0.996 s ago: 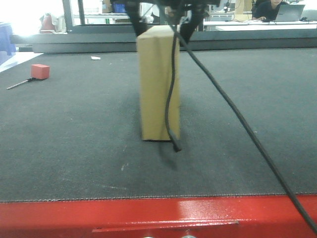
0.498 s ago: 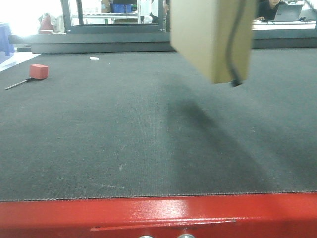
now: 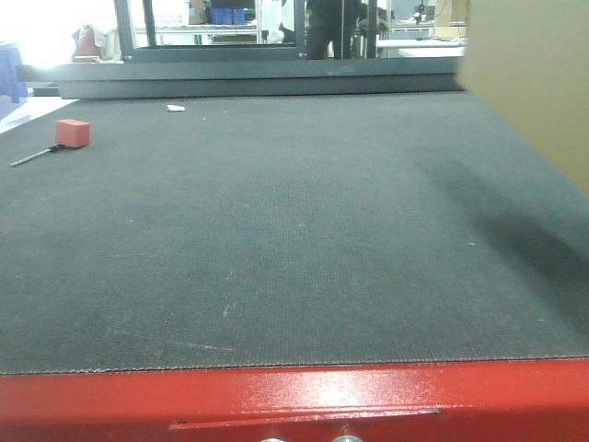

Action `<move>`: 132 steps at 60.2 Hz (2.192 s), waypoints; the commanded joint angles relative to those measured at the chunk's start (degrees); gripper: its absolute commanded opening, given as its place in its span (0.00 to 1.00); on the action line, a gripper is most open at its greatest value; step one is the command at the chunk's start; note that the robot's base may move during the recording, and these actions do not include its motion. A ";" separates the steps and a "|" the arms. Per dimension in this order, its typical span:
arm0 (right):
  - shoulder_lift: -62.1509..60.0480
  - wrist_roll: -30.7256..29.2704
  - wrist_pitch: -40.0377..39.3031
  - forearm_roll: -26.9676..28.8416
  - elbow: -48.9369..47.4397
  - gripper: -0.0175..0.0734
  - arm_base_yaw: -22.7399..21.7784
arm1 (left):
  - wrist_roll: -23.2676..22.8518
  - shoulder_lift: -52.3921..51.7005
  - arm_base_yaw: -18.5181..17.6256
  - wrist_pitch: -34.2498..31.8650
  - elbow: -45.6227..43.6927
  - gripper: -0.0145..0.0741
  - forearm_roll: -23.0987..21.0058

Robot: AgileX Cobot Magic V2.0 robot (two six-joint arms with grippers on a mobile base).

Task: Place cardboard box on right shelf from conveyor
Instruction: 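Raise the held box clear of the conveyor with the right gripper, then drive the base away from the conveyor holding the box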

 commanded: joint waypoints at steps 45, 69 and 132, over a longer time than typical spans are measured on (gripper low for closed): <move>-50.63 -0.65 -12.24 0.74 24.18 0.42 -0.92 | 0.01 -0.83 -0.28 -4.79 0.49 0.03 -0.34; -51.74 -0.65 -12.39 0.74 24.18 0.42 -0.92 | 0.01 -0.83 -0.28 -4.79 0.49 0.03 -0.34; -51.74 -0.65 -12.39 0.74 24.18 0.42 -0.92 | 0.01 -0.83 -0.28 -4.79 0.49 0.03 -0.34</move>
